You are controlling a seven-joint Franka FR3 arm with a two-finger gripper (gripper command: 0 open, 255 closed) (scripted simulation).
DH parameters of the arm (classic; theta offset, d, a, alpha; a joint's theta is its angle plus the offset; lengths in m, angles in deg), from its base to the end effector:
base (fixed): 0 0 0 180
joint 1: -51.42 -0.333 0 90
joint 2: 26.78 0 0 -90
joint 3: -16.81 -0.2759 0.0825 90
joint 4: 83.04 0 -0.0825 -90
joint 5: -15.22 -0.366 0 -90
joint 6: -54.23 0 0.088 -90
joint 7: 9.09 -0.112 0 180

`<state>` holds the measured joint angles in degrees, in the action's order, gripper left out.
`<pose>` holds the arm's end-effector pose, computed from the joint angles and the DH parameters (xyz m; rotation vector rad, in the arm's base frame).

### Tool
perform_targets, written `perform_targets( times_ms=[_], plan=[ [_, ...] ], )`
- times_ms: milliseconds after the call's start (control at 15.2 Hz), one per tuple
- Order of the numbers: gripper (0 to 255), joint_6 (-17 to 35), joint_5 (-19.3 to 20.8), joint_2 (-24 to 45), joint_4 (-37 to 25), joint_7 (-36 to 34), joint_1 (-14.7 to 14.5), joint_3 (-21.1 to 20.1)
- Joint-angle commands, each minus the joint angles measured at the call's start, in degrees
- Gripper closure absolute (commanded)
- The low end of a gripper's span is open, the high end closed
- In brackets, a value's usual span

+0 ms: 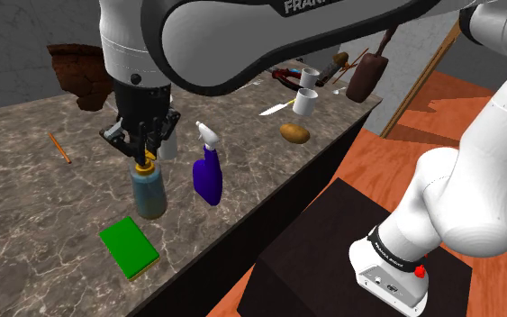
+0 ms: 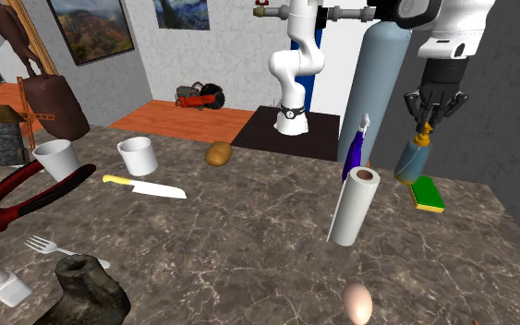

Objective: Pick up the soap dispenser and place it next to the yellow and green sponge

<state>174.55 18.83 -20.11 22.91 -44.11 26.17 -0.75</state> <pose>0.4348 0.3918 0.4367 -3.0549 -0.2442 -0.1883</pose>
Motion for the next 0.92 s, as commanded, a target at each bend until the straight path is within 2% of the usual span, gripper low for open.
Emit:
perform_targets(
  times_ms=[0, 660, 858],
  plan=[
    [255, 1.5, 0.2, 0.4, 1.0, -0.2, 0.0, 0.0],
    [255, 8.8, 1.5, 3.1, 5.8, -1.2, -0.2, 0.2],
    [255, 8.8, 1.5, 3.1, 5.8, -1.2, -0.2, 0.2]
  ],
)
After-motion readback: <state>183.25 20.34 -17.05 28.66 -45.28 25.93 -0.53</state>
